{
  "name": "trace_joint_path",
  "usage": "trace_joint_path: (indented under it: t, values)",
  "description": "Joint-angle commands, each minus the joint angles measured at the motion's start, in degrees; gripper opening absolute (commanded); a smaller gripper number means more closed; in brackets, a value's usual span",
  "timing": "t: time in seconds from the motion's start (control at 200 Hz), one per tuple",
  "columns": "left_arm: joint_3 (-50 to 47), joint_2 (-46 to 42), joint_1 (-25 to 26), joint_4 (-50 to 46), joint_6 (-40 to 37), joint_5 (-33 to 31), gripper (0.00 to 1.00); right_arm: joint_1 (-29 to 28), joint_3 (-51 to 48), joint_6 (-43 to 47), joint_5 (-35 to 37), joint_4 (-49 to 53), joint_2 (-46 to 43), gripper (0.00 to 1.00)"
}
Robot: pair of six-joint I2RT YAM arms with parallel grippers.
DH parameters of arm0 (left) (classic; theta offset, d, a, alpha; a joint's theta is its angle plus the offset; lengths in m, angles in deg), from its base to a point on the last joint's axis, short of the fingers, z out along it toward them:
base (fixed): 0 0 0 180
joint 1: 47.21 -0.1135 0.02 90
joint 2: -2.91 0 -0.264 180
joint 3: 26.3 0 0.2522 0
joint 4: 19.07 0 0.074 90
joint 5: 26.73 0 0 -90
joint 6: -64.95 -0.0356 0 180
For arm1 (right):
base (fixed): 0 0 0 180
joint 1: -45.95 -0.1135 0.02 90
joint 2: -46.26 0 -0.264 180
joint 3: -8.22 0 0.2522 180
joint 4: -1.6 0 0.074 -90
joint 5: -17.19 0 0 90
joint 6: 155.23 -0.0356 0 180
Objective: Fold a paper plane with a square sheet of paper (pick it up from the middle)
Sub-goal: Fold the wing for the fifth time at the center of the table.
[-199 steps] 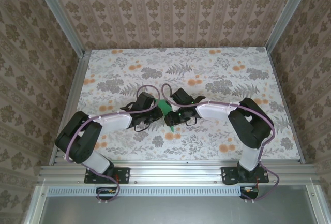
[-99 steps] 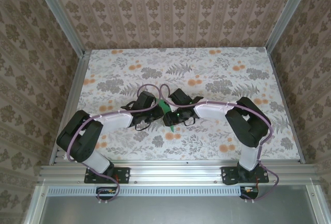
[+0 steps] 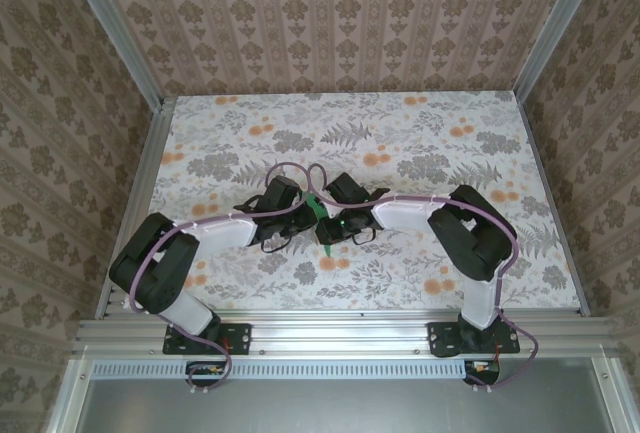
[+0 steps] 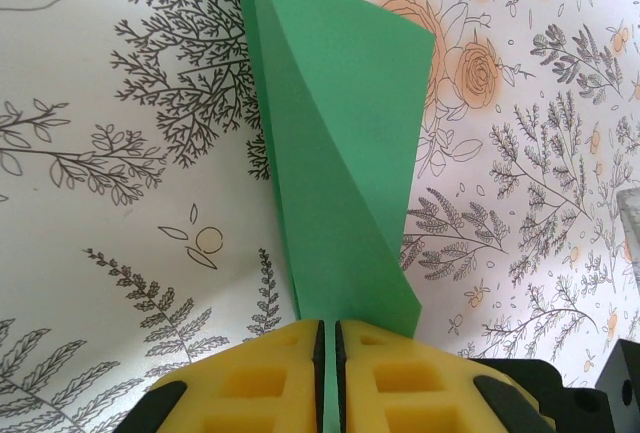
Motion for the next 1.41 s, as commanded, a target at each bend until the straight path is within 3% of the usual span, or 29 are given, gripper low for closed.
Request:
trace_joint_path:
  t: [0.0,0.27,0.48,0.86,1.4]
  values:
    - [1.37,0.35,-0.49,0.24,-0.45,0.39,0.15,1.64,-1.45,-1.83,-4.85,-3.53,1.26,0.12]
    - [1.02,-0.85,-0.63,0.13,-0.71,0.09,0.15,7.68,-7.10,-9.78,-18.86,-18.05,3.87,0.06]
    - [0.35,-1.83,-0.81,1.04,-0.72,-0.02,0.15,9.78,-8.17,-13.76,-23.97,-22.90,6.82,0.05]
    - [0.52,0.33,-1.25,7.89,-1.67,3.61,0.15,11.28,-8.26,-15.95,-25.06,-21.77,8.05,0.03]
    - [3.29,7.90,-1.43,8.19,-2.83,4.76,0.12,11.66,-6.01,-15.92,-24.83,-16.55,9.00,0.03]
